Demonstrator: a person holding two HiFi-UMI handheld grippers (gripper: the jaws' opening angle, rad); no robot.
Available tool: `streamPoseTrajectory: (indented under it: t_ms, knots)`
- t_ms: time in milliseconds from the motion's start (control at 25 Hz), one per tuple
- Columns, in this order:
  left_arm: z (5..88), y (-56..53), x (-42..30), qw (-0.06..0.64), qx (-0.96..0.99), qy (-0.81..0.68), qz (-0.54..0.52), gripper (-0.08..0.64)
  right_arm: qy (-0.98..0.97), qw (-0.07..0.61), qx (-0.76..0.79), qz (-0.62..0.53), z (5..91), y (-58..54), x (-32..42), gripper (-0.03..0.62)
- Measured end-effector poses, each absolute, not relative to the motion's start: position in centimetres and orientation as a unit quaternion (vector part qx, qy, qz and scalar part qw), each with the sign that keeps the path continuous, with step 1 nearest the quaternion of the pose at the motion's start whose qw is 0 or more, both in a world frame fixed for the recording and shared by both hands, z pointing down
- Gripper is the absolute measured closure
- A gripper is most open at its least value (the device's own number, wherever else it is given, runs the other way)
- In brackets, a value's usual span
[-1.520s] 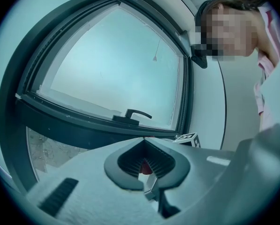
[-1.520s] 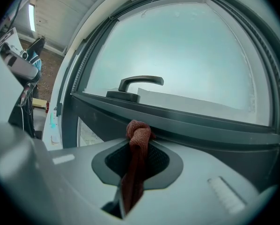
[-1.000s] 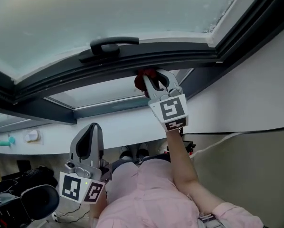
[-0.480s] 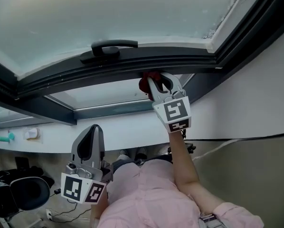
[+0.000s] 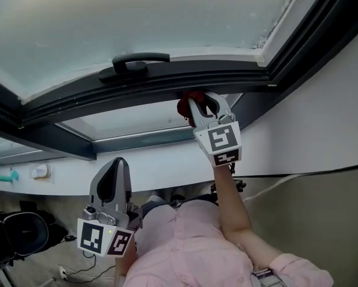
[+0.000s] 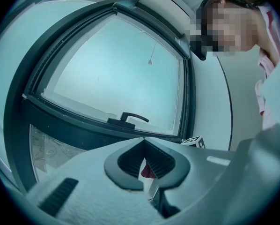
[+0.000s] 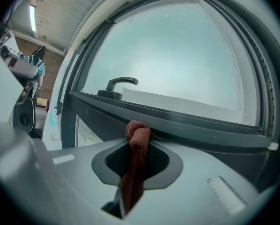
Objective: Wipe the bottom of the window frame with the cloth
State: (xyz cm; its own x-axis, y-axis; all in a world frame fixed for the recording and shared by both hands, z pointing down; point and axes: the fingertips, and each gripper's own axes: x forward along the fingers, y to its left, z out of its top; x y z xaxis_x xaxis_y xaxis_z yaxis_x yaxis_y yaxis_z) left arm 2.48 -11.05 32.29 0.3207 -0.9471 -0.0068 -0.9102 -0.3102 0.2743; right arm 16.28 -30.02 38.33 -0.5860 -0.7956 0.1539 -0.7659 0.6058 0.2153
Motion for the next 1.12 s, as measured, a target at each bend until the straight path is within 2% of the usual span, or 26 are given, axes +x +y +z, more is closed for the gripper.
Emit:
streamPoseTrajectory:
  t_ms: [1120]
  knots:
    - [32.4,-11.1,3.0,0.114,0.812,-0.566,-0.082,0.559,-0.865,0.119,0.483,-0.061,38.0,-30.9,20.1,0.538]
